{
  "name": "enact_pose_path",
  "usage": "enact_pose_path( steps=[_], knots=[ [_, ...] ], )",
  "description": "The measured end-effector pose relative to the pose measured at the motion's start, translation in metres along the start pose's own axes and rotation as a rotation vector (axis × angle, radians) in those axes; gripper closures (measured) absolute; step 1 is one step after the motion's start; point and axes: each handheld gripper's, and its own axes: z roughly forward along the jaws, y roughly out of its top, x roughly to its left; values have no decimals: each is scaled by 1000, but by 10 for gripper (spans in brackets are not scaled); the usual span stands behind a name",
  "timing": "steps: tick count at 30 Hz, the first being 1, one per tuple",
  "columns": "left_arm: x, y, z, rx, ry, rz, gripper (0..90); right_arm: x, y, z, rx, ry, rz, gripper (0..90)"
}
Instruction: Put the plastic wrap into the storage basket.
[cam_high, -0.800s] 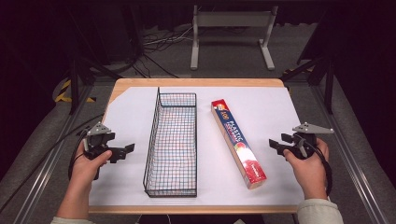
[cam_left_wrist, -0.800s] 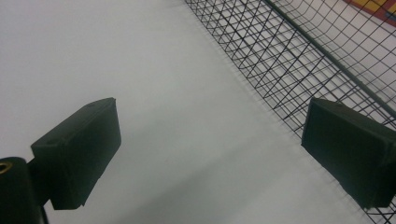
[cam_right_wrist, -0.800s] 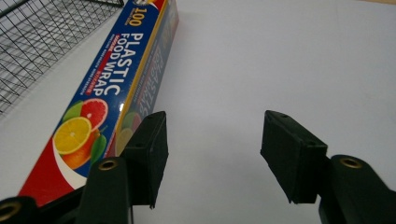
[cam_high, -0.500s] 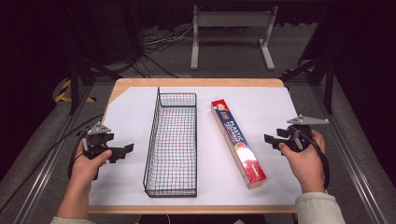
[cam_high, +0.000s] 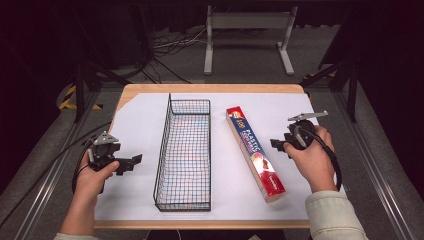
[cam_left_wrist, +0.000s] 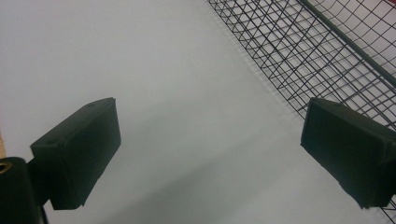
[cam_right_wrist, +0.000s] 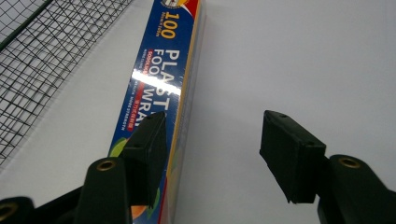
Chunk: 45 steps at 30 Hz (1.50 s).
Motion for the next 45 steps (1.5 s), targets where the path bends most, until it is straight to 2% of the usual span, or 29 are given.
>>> enact_pose_path(
  steps=[5, 9, 13, 17, 19, 24, 30, 37, 45],
  knots=[
    [2, -3, -3, -7, 8, -3, 54, 7, 8, 4, 17, 8, 4, 416],
    [4, -4, -2, -1, 14, -12, 55, 11, 11, 7, 27, 22, 27, 412],
    [3, -3, -2, -3, 11, -5, 55, 14, 15, 11, 53, 14, 24, 405],
    [3, -2, 0, 1, 9, -1, 54, 19, 17, 17, 79, 29, 53, 390],
    [3, -2, 2, 3, 11, 0, 54, 21, 17, 20, 74, 23, 69, 370],
    [5, -4, 4, 13, 11, -11, 53, 27, 15, 30, 88, 28, 58, 346],
    [5, -3, 3, 7, 16, -7, 54, 33, 11, 41, 104, 34, 71, 336],
    [5, -3, 2, 9, 7, -12, 47, 41, 11, 52, 145, 36, 40, 331],
    [6, -3, 2, 9, -1, -17, 42, 48, 10, 67, 191, 17, 9, 299]
  ],
)
